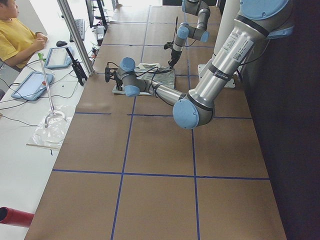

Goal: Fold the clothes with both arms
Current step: 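Lower the left gripper to the shirt edge nearest the robot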

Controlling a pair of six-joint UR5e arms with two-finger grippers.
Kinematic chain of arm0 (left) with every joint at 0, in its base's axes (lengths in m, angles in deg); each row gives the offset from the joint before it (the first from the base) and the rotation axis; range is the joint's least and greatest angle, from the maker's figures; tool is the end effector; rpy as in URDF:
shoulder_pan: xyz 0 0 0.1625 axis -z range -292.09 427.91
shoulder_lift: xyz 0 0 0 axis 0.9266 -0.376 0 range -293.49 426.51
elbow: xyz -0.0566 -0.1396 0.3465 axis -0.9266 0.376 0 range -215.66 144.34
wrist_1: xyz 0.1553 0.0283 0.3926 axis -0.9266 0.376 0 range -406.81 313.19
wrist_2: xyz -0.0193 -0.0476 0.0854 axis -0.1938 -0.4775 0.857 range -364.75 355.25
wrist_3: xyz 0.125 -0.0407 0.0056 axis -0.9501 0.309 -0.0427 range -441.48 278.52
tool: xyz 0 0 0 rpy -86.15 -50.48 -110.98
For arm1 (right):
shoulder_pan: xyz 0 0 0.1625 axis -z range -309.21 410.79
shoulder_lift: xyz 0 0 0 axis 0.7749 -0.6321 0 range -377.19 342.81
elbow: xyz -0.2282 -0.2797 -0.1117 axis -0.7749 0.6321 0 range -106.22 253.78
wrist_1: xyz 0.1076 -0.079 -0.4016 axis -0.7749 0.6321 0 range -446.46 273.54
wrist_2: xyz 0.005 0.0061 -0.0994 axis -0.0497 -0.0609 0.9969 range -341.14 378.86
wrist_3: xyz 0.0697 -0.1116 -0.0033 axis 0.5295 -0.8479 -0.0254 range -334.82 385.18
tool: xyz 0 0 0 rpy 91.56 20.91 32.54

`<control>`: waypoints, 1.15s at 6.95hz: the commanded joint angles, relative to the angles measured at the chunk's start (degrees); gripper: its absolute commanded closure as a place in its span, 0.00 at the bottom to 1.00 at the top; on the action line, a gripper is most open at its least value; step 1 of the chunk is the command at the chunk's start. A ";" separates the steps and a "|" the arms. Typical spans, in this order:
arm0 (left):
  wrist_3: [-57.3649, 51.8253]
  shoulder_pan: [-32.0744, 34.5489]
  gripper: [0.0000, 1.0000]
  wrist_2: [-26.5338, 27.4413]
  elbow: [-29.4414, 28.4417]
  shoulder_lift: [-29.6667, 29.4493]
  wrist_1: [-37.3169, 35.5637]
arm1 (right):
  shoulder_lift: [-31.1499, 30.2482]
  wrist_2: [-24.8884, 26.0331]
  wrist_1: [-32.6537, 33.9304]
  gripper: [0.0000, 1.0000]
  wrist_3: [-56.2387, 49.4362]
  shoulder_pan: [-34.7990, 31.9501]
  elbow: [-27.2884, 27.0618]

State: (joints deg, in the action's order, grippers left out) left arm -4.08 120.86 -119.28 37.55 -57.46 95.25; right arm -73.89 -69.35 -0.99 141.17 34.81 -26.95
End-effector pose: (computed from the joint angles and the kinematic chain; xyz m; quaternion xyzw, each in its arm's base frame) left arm 0.3844 -0.6396 0.3065 0.1536 0.5614 -0.1640 0.7965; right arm -0.5974 -0.3141 0.2115 -0.0217 -0.4108 0.3324 0.8487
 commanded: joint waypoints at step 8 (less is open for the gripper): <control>29.63 -31.28 0.47 19.13 39.81 23.13 -17.32 | -9.04 0.50 0.13 1.00 0.91 2.71 -11.50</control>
State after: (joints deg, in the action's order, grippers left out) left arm 23.16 95.34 -104.10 73.95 -36.96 83.55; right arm -82.87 -68.90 -0.86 142.06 37.47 -38.38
